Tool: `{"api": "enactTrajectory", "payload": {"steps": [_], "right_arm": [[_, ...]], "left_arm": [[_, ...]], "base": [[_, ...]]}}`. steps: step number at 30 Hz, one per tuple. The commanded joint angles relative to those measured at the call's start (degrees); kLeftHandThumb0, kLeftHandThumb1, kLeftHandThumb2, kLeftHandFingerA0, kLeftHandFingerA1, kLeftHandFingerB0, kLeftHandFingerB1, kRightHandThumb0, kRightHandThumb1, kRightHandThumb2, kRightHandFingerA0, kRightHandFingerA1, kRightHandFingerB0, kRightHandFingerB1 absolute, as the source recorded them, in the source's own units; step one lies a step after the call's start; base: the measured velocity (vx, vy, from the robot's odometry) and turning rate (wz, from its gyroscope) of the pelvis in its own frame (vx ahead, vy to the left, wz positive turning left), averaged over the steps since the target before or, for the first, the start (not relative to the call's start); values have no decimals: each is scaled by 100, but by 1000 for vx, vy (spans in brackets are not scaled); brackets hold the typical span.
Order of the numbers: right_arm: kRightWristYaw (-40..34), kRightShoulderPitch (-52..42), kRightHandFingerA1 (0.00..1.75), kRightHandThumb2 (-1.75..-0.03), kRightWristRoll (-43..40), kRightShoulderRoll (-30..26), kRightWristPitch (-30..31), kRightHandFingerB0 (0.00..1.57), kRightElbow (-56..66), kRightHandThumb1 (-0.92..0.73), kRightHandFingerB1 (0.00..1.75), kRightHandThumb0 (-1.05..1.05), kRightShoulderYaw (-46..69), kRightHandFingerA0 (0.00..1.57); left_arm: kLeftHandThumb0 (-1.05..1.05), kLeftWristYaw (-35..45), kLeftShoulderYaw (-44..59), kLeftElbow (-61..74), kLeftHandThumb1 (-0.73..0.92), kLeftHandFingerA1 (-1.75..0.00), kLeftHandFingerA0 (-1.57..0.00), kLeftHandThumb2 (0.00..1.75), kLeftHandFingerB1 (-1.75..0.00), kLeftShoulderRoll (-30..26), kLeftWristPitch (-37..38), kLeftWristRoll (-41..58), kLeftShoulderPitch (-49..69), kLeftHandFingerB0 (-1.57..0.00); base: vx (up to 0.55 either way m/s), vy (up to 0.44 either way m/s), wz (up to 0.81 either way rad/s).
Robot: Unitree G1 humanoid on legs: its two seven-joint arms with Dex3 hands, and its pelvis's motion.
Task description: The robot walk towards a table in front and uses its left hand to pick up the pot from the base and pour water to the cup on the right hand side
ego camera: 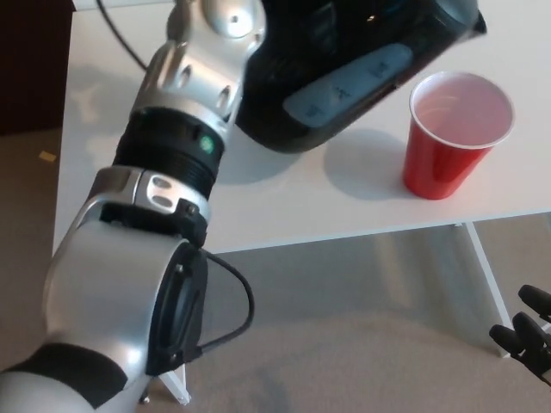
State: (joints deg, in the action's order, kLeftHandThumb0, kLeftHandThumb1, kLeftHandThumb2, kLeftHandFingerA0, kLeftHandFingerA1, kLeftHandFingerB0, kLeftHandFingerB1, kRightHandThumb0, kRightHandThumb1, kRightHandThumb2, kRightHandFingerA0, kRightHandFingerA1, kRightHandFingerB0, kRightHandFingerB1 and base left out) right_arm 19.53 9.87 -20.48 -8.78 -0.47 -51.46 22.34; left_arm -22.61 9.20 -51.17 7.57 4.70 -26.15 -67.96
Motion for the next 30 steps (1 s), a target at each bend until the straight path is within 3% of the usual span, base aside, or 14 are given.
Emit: {"api": "enactTrajectory", "payload": {"steps": [1, 2, 11, 12, 14, 15, 24, 26, 30], "right_arm": [[-141, 61, 51, -54, 31, 21, -115, 61, -192, -48, 46, -27, 29, 71], [-110, 2, 60, -67, 44, 27, -167, 59, -170, -40, 55, -36, 17, 71], [-85, 35, 60, -67, 37, 29, -195, 60, -209, -40, 55, -35, 23, 72], [-130, 29, 59, -67, 80, 31, -205, 59, -213, -39, 55, -37, -6, 69], [-150, 28, 59, -67, 98, 31, -212, 59, -217, -39, 55, -37, -19, 69], [-110, 86, 61, -66, 56, 38, -199, 59, -212, -39, 55, -35, 0, 74], [-25, 97, 60, -66, 67, -29, -285, 56, -237, -37, 54, -39, -11, 75], [-66, 188, 60, -66, 64, 3, -288, 57, -292, -37, 53, -39, -17, 74], [-73, 199, 59, -66, 66, 5, -280, 56, -292, -38, 54, -38, -31, 72]], "left_arm": [[-16, 750, 1368, 804, 65, -175, -78, 55, -175, 128, -988, 2399, 8, -51], [-18, 754, 1549, 936, 67, -175, -77, 56, -175, 200, -1096, 2606, 152, -55], [-13, 615, 1999, 1043, 65, -175, -79, 56, -172, 303, -1301, 2769, 554, -59], [-26, 662, 2092, 1050, 50, -143, -112, 78, -119, 342, -1230, 2853, 712, -81], [-26, 690, 2142, 1079, 50, -143, -112, 78, -119, 366, -1222, 2887, 786, -81], [-16, 822, 2150, 1059, 63, -175, -76, 57, -159, 311, -1404, 2871, 918, -54], [-14, 984, 2043, 1097, 62, -175, -75, 56, -165, 360, -1401, 2978, 1287, -58], [-12, 940, 2052, 1137, 63, -175, -73, 55, -169, 352, -1528, 3086, 1393, -50], [-12, 960, 1929, 1224, 63, -175, -73, 55, -170, 316, -1563, 3196, 1514, -51]], "base": [[0, 0, 0], [0, 0, 0], [0, 0, 0], [0, 0, 0], [0, 0, 0], [0, 0, 0], [0, 0, 0], [0, 0, 0], [0, 0, 0]]}}
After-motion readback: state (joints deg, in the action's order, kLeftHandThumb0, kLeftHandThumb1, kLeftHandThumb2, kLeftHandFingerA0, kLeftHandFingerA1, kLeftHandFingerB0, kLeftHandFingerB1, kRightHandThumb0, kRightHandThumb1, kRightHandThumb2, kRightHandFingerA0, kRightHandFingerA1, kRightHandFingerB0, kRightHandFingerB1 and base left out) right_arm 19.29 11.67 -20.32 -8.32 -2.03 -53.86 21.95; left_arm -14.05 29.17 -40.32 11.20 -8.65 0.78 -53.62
